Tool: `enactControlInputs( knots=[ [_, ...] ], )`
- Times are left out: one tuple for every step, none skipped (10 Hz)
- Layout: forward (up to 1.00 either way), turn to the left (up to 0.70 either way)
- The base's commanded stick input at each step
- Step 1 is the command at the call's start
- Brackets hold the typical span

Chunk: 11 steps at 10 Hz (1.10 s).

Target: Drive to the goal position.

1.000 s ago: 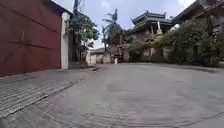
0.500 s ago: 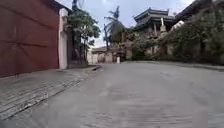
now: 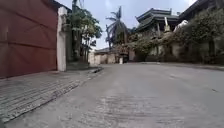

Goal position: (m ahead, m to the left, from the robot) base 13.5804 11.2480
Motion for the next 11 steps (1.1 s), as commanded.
enactControlInputs(
  knots=[
    [1.0, -0.4],
    [1.0, -0.4],
    [1.0, -0.4],
    [1.0, -0.4],
    [1.0, -0.25],
    [1.0, -0.07],
    [1.0, -0.02],
    [1.0, -0.01],
    [1.0, 0.0],
    [1.0, 0.0],
    [1.0, 0.0]
  ],
)
